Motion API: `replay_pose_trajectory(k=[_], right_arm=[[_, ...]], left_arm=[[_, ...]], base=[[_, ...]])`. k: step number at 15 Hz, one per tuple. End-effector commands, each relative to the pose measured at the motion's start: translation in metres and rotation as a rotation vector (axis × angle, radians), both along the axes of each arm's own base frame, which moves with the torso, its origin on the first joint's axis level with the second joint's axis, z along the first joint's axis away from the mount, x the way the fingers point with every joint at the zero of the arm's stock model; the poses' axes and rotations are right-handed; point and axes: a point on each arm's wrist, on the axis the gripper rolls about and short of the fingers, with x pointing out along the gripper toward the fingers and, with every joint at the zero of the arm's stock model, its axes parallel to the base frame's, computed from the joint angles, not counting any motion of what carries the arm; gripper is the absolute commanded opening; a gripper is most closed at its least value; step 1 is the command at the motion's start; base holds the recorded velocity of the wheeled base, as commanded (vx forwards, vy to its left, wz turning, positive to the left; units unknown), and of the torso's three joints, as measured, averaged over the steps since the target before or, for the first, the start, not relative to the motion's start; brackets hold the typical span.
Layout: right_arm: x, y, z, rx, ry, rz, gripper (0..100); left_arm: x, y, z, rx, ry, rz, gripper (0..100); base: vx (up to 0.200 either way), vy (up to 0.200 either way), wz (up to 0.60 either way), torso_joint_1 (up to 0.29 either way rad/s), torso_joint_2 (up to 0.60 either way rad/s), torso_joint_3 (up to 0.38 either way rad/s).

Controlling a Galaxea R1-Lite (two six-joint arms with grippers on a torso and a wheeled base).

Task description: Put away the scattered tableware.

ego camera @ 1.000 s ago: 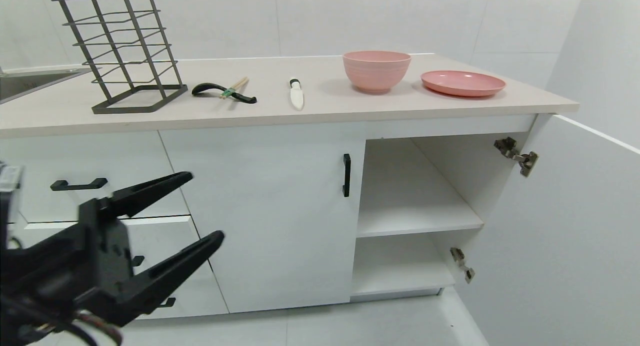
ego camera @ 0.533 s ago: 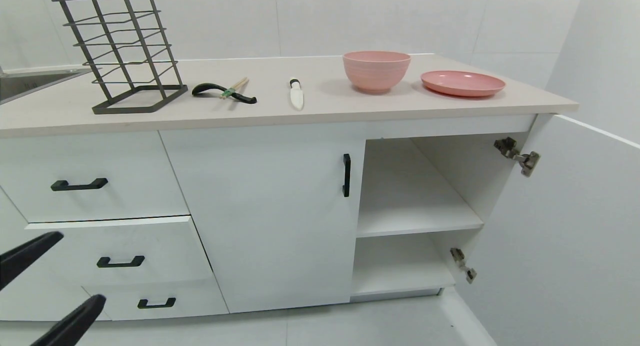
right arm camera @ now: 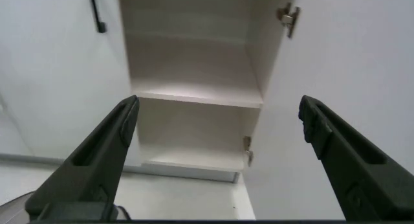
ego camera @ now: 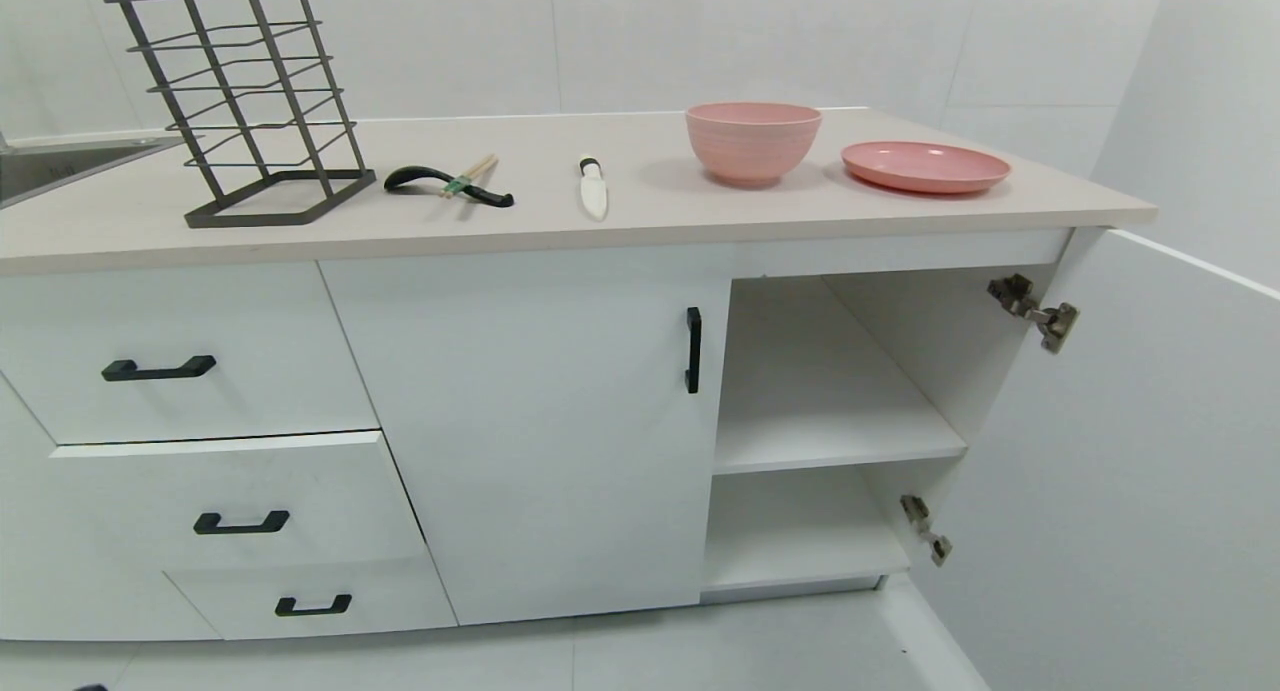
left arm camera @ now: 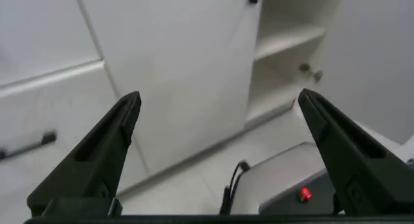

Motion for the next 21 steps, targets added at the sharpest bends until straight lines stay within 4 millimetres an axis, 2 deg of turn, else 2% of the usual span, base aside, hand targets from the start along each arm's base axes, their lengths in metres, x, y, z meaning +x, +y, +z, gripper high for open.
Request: replay_pose_trajectory(k=[1, 3, 5, 18, 21], right_arm=[[0.0002, -0.0004, -0.0001, -0.001, 0.003, -0.016, 100], [0.0003, -0.0006, -0.0002, 0.022, 0.007, -0.027, 100], [0.0004, -0.003, -0.0064, 0.077, 0.074, -0.134, 100], [0.0004, -0.0033, -0.005, 0.094, 0.061, -0.146, 100], [0.0004, -0.0033, -0.005, 0.094, 0.061, -0.146, 100]], left_arm=[[-0.0109, 0.0013, -0.0084, 0.014, -0.085, 0.058, 100], [-0.0093, 0.0051, -0.0093, 0.0, -0.073, 0.237, 100], [-0.0086, 0.0094, -0.0151, 0.002, -0.015, 0.43, 100], [-0.0086, 0.0089, -0.0142, -0.042, -0.012, 0.407, 100], [-0.0086, 0.0089, -0.0142, -0.041, -0.013, 0.409, 100]], base=[[0.0, 0.0, 0.0, 0.0, 0.0, 0.0], [0.0, 0.0, 0.0, 0.0, 0.0, 0.0], [0.0, 0.0, 0.0, 0.0, 0.0, 0.0], [0.0, 0.0, 0.0, 0.0, 0.0, 0.0], [0.0, -0.2, 0.0, 0.004, 0.0, -0.001]])
